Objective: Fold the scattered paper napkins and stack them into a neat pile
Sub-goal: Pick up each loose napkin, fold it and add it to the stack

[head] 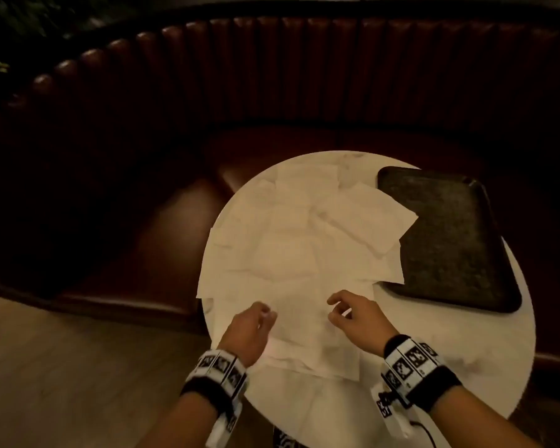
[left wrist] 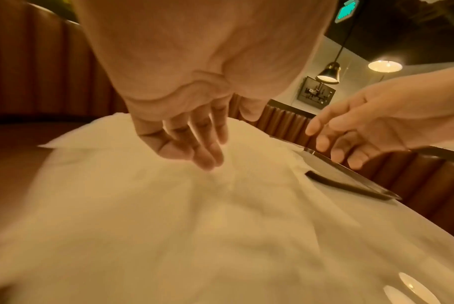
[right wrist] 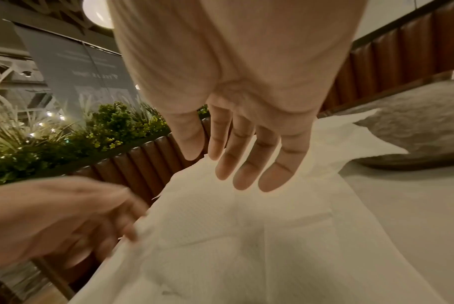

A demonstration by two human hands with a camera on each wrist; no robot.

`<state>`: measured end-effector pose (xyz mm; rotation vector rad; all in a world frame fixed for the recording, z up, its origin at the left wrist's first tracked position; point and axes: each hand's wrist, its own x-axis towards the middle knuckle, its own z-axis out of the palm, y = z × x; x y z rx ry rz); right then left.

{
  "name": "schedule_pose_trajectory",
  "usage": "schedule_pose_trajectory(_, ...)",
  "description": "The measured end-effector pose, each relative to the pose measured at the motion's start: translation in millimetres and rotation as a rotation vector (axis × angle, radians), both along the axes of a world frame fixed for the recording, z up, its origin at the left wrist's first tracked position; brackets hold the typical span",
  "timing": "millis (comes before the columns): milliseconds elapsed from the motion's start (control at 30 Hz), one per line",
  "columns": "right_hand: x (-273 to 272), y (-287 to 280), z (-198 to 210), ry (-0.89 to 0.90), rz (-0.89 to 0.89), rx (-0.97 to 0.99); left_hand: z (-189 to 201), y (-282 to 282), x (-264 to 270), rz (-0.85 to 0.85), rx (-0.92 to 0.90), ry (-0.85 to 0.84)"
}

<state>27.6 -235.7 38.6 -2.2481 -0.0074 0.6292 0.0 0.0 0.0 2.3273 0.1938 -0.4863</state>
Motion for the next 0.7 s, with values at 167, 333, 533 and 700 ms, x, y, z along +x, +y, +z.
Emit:
schedule_pose_trajectory(167, 10, -13, -14, 0.023, -0.082, 0.03, -8, -42, 54, 0.218, -0.013, 0.018)
schedule_pose_trajectory(333, 13, -26, -22, 0.048, -0.095, 0.077, -15, -60, 74, 0.511, -0.124, 0.059)
schedule_pose_trajectory(533, 9, -45, -28, 0.046, -0.104, 0.097, -8, -63, 85, 0.627, -0.309, -0.012)
schedule_pose_trajectory(700, 13, -48, -19, -0.009, -0.301, 0.263, 40, -74, 65, 0.469, -0.567, -0.058)
